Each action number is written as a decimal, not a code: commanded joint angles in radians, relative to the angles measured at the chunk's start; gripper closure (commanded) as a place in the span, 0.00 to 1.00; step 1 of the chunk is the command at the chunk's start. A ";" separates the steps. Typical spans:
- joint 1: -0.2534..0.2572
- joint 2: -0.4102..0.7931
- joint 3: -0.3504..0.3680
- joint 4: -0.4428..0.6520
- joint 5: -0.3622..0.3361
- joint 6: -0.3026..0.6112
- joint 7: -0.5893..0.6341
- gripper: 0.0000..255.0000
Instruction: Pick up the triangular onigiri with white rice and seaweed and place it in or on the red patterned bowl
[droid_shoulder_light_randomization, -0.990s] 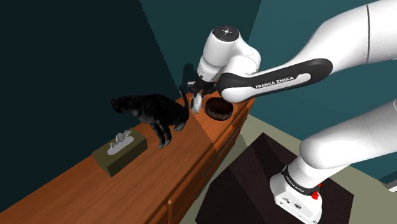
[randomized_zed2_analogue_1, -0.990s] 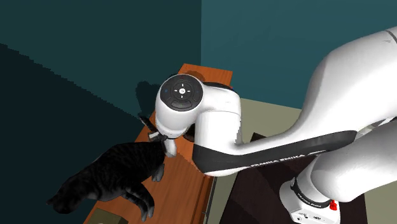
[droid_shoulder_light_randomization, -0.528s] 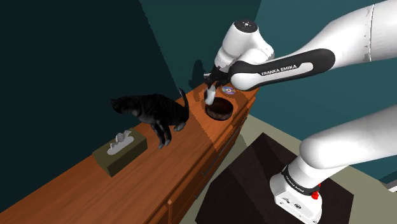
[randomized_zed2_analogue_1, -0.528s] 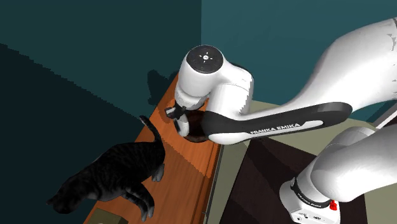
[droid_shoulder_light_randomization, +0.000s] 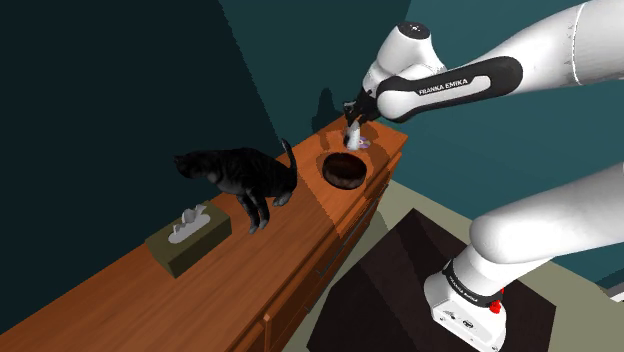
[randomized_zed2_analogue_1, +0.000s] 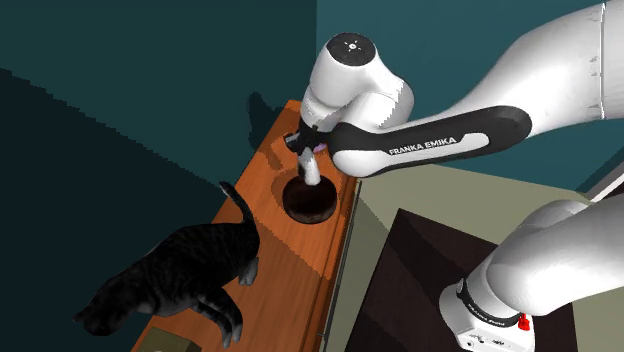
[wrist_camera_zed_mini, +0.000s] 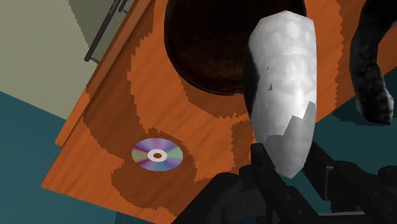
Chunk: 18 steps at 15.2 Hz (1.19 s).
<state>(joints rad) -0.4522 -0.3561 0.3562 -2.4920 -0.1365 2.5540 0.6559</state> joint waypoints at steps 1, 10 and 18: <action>-0.008 0.007 -0.023 -0.005 0.000 0.016 -0.031 1.00; -0.047 0.080 0.014 -0.067 -0.068 0.146 0.037 1.00; -0.113 0.164 0.066 -0.102 -0.187 0.259 0.143 1.00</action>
<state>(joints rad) -0.5546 -0.2032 0.4168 -2.5880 -0.3044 2.7950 0.7847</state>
